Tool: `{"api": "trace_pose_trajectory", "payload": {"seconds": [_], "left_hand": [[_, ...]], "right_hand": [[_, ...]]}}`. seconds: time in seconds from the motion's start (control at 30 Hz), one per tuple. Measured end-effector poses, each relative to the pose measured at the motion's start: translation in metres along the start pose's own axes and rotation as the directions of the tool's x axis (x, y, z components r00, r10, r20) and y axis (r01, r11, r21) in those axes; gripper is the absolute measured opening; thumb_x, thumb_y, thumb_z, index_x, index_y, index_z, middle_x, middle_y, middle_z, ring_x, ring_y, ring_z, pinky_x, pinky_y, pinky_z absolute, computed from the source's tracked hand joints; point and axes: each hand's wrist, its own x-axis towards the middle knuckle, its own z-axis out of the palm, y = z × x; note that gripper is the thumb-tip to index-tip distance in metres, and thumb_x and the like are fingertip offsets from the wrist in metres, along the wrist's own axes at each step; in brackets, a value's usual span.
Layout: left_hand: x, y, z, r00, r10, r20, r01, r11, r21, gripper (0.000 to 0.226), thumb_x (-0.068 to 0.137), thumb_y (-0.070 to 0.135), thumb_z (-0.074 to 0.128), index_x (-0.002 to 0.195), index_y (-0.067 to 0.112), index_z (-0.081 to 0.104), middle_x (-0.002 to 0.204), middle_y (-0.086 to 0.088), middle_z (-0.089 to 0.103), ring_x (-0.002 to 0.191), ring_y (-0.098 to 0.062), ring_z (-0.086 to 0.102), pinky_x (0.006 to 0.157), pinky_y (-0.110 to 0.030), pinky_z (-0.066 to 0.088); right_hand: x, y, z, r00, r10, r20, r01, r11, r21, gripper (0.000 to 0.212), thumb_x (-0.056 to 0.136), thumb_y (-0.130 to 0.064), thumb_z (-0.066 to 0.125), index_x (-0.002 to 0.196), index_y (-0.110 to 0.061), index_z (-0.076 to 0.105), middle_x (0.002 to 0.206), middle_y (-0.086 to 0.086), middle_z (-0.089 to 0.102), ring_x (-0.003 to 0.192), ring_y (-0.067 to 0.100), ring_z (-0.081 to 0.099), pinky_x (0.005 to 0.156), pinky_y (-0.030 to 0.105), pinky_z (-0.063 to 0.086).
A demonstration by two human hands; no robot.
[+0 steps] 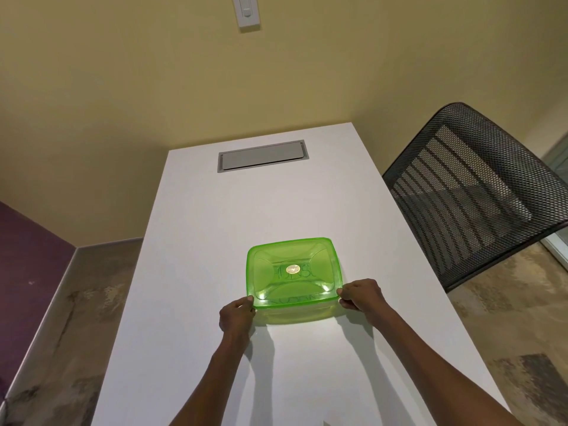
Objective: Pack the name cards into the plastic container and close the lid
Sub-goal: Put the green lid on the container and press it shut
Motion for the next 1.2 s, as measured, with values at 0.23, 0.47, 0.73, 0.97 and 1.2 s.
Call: {"api": "trace_pose_trajectory", "payload": {"seconds": [0.23,0.47,0.73,0.97,1.2], "left_hand": [[-0.015,0.015,0.012,0.962,0.258,-0.085,-0.222,0.927,0.302,0.020,0.089,0.026,0.063,0.098,0.008,0.065,0.096,-0.013,0.065,0.101,-0.036,0.056,0.089,-0.037,0.041],[-0.033,0.031,0.060,0.745,0.634,0.208,-0.651,0.623,0.435,0.069,0.092,0.040,0.056,0.144,0.002,0.033,0.149,-0.015,0.037,0.139,-0.028,0.033,0.116,-0.036,0.025],[-0.022,0.041,0.109,0.659,0.543,0.521,-0.738,0.332,0.587,0.086,0.091,0.052,0.051,0.152,0.009,0.008,0.161,-0.011,-0.002,0.148,-0.028,-0.005,0.119,-0.046,0.003],[-0.007,0.029,0.114,0.682,0.457,0.571,-0.714,0.248,0.655,0.100,0.080,0.076,0.027,0.152,0.009,0.008,0.160,-0.015,-0.010,0.147,-0.032,-0.012,0.116,-0.053,-0.002],[-0.001,0.024,0.118,0.656,0.484,0.579,-0.732,0.223,0.644,0.113,0.068,0.085,0.002,0.152,0.010,0.005,0.159,-0.014,-0.015,0.142,-0.026,-0.023,0.115,-0.050,-0.008]], "right_hand": [[0.006,-0.015,-0.013,0.980,0.155,0.127,-0.173,0.975,0.141,0.020,0.074,-0.008,0.079,0.072,0.000,0.061,0.064,0.014,0.055,0.053,0.021,0.054,0.076,0.040,0.054],[0.041,-0.047,-0.019,0.991,-0.089,-0.095,0.080,0.992,-0.098,0.051,0.068,-0.045,0.075,0.070,0.005,0.066,0.063,0.008,0.057,0.059,0.020,0.052,0.071,0.041,0.055],[0.068,-0.094,-0.004,0.973,-0.217,-0.079,0.194,0.953,-0.231,0.040,0.084,-0.033,0.069,0.083,0.007,0.069,0.092,0.024,0.070,0.087,0.037,0.064,0.076,0.037,0.050],[0.095,-0.092,0.008,0.990,-0.138,-0.009,0.133,0.970,-0.206,0.040,0.079,-0.038,0.072,0.073,0.001,0.071,0.061,0.011,0.062,0.058,0.022,0.056,0.075,0.043,0.056],[0.111,-0.094,0.015,0.998,-0.070,-0.003,0.067,0.966,-0.249,0.034,0.075,-0.027,0.073,0.079,0.006,0.068,0.075,0.017,0.068,0.074,0.031,0.065,0.077,0.044,0.056]]}}
